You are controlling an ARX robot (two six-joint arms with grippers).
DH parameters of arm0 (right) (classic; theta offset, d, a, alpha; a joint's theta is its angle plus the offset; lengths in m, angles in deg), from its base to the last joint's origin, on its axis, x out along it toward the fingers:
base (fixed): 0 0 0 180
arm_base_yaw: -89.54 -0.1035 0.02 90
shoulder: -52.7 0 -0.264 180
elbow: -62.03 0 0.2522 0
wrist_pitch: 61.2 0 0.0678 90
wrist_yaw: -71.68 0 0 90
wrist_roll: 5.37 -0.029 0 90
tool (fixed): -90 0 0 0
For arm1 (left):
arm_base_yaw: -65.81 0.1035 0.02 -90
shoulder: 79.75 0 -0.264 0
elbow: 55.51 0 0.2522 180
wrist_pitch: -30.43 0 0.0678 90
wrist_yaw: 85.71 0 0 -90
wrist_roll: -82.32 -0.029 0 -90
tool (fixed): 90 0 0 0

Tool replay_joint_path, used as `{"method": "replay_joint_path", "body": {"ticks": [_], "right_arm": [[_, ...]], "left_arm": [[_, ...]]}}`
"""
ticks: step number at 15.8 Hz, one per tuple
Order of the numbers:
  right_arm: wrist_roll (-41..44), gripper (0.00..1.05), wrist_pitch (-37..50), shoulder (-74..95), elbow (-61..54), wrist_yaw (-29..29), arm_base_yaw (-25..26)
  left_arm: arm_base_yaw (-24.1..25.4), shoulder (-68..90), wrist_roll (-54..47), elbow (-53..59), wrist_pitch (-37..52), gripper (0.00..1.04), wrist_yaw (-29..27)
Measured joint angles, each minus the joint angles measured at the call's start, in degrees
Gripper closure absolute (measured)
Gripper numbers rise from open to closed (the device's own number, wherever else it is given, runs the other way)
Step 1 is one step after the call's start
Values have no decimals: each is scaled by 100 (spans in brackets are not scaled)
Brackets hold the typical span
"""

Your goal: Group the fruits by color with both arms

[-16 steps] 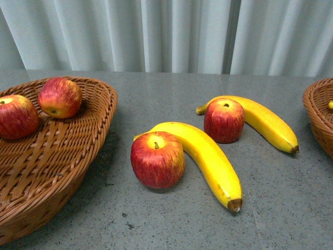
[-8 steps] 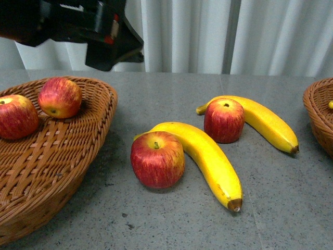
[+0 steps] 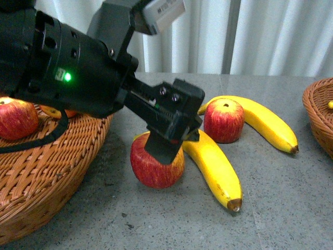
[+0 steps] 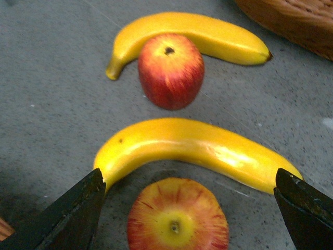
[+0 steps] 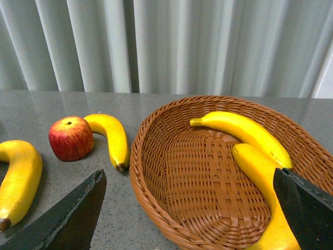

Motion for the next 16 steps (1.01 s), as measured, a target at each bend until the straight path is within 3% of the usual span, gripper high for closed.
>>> {"method": "replay_joint_path", "body": {"ticks": [7,16], "right_arm": [[0,7,0,0,0,0,0],[0,7,-2,0,0,0,0]], "left_arm": [[33,354,-608,125,114,7,9],[13,557,-658,256,236,7,304]]}}
